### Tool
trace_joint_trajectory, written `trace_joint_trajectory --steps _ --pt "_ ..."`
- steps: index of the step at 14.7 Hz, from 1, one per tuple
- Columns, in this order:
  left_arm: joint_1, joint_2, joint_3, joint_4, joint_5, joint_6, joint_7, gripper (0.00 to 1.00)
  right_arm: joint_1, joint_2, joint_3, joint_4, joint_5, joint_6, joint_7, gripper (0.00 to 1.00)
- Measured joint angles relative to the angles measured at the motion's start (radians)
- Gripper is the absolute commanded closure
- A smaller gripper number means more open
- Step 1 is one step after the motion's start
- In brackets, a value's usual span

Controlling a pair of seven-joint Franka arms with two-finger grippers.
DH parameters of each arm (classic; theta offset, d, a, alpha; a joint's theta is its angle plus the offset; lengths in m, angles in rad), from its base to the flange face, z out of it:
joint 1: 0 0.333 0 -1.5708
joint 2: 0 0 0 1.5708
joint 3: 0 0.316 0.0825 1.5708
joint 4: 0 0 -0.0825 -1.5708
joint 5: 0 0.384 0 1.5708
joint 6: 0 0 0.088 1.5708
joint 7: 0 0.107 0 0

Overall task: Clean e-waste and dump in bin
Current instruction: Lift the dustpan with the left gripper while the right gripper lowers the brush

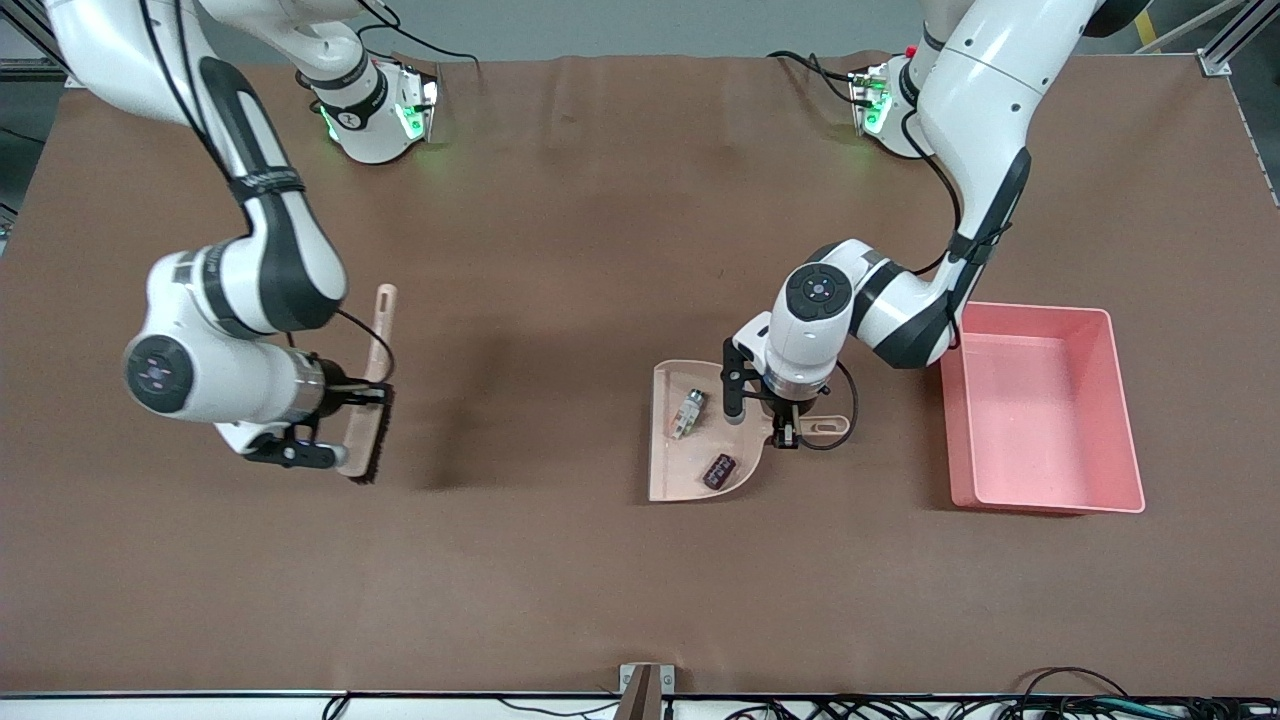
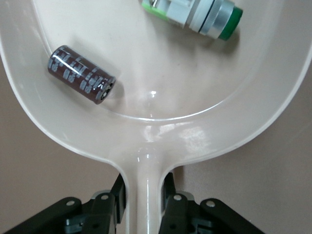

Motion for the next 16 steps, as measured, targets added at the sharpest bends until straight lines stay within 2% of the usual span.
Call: trace_joint_trajectory --steps 2,3,7,9,11,14,16 --pt "0.036 -0.005 -0.028 0.014 -0.028 0.001 0.051 0.88 -0.07 -0.028 -0.001 -0.074 0.0 0.025 -0.073 1.0" --pt "0.081 -0.01 -0.065 0.018 -0.04 0.001 0.089 0.88 -0.101 -0.031 -0.001 -0.107 -0.001 0.049 -0.11 1.0" --pt "0.369 -0.026 -0.319 0.02 -0.048 -0.003 0.197 0.88 -0.157 -0.03 -0.001 -0.243 -0.001 0.19 -0.187 1.0" --pt "0.481 -0.035 -0.407 0.024 -0.048 -0.041 0.217 0.88 -0.156 -0.03 0.003 -0.287 -0.001 0.246 -0.187 1.0" --pt "0.549 -0.057 -0.446 0.049 -0.048 -0.14 0.221 0.88 -0.159 -0.03 0.002 -0.31 -0.019 0.284 -0.187 1.0" --pt "0.624 -0.117 -0.451 0.11 -0.047 -0.324 0.23 0.88 -0.17 -0.03 0.0 -0.329 -0.036 0.312 -0.187 1.0" --pt "0.719 -0.15 -0.452 0.118 -0.047 -0.358 0.306 0.88 -0.182 -0.023 0.0 -0.334 -0.037 0.323 -0.188 0.99"
